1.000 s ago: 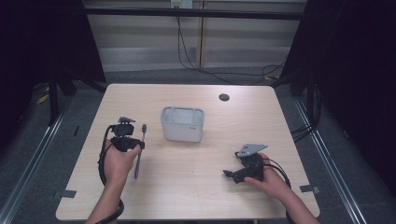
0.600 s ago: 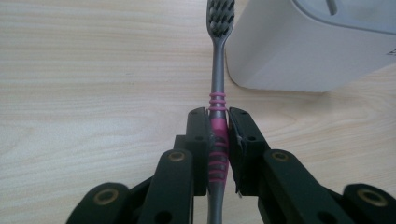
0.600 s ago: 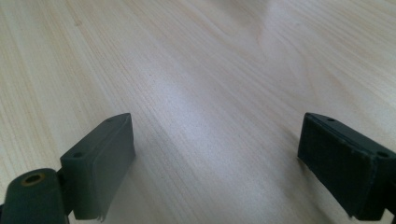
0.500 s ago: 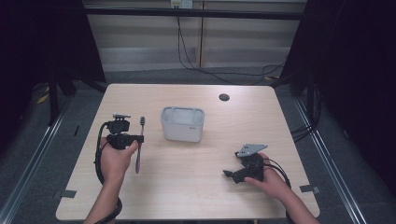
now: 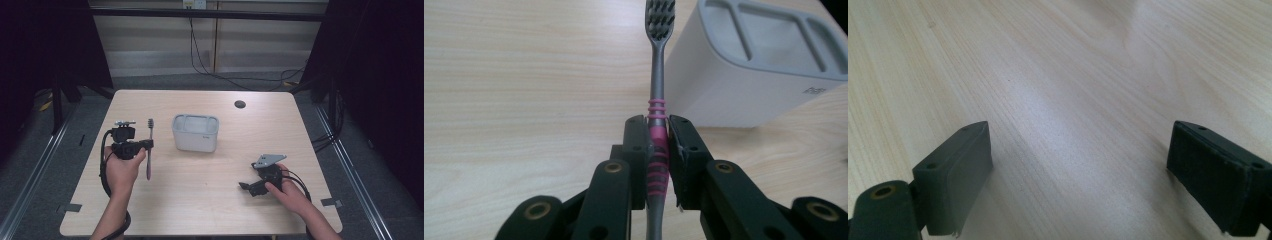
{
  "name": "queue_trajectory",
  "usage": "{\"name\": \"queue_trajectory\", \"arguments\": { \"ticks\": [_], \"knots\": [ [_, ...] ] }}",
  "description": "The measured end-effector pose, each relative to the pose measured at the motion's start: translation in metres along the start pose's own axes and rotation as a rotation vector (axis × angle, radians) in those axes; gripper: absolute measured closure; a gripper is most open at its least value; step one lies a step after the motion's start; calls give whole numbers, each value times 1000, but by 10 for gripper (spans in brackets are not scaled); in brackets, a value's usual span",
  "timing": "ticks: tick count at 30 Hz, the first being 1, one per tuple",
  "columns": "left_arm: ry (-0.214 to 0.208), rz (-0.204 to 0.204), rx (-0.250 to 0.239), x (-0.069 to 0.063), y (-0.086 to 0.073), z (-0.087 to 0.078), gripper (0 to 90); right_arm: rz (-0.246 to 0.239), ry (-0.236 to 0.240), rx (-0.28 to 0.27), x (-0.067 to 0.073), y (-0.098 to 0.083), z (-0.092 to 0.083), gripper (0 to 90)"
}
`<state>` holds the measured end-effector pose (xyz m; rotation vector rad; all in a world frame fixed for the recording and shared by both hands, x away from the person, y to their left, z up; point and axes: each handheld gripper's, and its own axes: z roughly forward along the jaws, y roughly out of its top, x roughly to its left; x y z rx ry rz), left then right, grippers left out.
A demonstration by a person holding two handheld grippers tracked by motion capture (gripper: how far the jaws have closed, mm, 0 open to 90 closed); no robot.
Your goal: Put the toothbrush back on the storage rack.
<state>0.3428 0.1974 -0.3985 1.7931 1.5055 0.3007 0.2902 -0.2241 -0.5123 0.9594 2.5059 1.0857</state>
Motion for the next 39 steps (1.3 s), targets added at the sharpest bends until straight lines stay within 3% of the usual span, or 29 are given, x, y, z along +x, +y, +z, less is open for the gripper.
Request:
{"name": "queue_trajectory", "arguments": {
  "ticks": [6, 17, 39],
  "knots": [
    [-29, 2, -55, -3, 5, -3, 793, 0, 0, 0, 0, 0, 0, 103],
    [-35, 30, -150, -8, 13, -11, 793, 0, -1, 0, 0, 0, 0, 103],
    [-62, 33, -219, -15, 29, -12, 793, -2, 0, 0, 0, 0, 0, 103]
  ]
}}
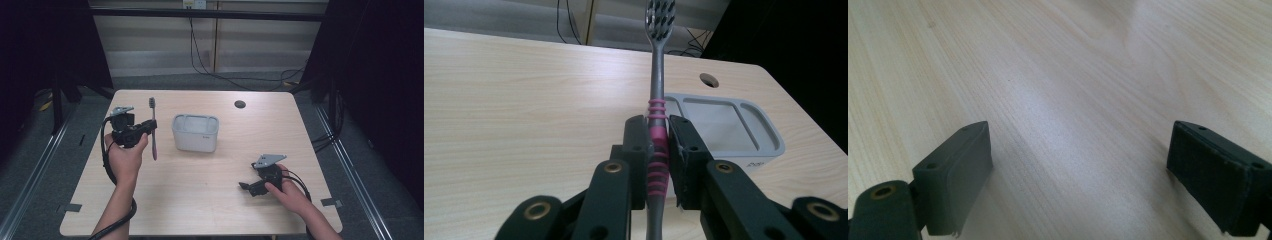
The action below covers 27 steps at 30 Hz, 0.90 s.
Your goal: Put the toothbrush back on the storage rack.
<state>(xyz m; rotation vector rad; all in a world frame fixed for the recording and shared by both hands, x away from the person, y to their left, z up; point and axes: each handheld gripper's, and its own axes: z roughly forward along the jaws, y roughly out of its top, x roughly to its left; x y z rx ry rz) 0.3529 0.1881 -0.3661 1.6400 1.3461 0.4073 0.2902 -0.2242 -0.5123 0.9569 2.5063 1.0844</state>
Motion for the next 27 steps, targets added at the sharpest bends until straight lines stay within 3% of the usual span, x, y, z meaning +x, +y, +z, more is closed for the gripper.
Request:
{"name": "queue_trajectory", "arguments": {
  "ticks": [27],
  "knots": [
    [-19, 23, -84, -12, 26, 9, 792, 2, -1, -2, 0, 0, 0, 103]
  ]
}}
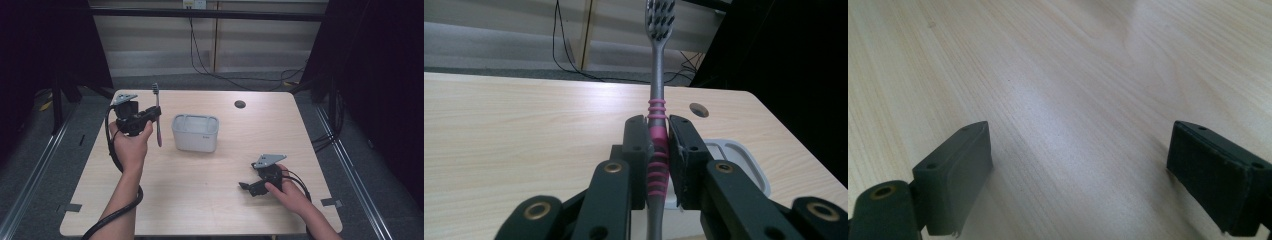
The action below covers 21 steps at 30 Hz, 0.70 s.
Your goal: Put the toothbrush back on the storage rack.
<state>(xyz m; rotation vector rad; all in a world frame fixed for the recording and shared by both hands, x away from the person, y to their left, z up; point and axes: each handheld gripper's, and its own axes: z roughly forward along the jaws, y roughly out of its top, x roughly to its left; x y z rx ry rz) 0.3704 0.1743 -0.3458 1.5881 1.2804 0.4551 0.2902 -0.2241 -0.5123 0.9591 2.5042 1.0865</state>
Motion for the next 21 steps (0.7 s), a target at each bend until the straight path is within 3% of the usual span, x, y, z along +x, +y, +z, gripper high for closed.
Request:
{"name": "queue_trajectory", "arguments": {
  "ticks": [21],
  "knots": [
    [-15, 23, -14, -9, 17, 9, 792, -2, 1, -1, 0, 0, 0, 103]
  ]
}}
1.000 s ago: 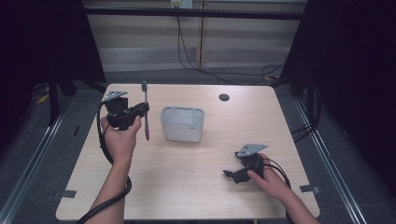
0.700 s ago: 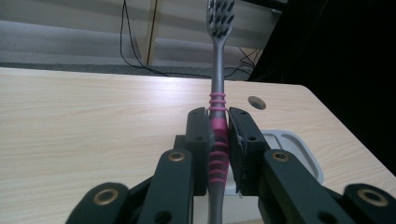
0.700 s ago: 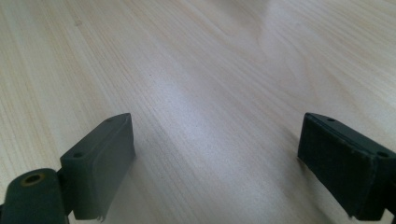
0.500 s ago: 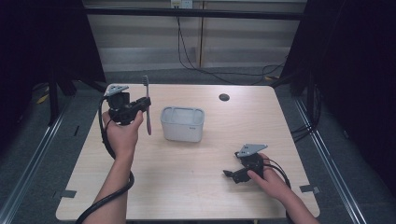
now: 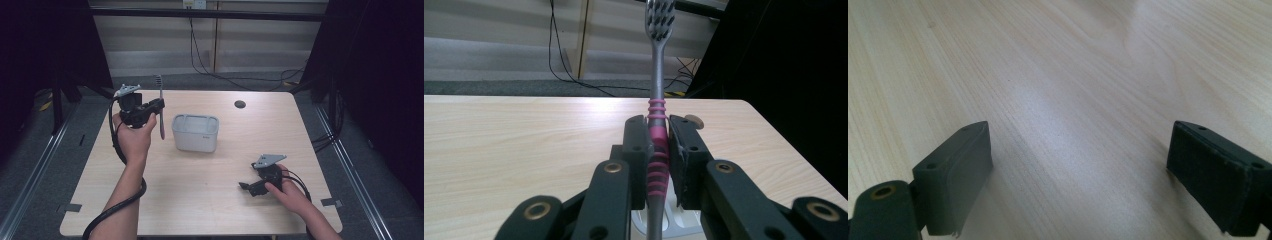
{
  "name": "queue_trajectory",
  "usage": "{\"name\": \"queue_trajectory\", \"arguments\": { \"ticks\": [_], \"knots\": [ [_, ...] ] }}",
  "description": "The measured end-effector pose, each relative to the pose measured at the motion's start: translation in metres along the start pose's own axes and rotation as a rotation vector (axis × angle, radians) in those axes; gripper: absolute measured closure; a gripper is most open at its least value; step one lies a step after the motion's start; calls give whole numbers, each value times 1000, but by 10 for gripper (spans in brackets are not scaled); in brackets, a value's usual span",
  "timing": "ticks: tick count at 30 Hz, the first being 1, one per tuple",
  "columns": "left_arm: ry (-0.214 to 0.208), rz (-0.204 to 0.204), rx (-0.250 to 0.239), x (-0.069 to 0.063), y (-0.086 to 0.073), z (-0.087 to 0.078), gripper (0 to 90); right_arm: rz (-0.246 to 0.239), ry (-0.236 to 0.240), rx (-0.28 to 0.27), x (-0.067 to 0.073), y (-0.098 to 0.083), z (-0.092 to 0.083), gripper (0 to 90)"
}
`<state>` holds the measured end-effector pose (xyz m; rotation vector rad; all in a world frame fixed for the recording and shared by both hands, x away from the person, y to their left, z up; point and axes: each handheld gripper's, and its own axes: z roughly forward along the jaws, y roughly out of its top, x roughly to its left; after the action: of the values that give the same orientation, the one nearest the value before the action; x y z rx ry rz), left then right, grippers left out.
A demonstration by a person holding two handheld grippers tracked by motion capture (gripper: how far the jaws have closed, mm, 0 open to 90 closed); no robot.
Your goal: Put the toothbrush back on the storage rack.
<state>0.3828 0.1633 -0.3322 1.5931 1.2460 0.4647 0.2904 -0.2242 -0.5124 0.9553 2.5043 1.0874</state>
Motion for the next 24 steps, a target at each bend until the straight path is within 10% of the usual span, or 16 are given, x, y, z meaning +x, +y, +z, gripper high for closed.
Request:
{"name": "queue_trajectory", "arguments": {
  "ticks": [24],
  "knots": [
    [-17, 8, 3, -8, 17, 17, 792, 4, 0, 2, 0, 0, 0, 103]
  ]
}}
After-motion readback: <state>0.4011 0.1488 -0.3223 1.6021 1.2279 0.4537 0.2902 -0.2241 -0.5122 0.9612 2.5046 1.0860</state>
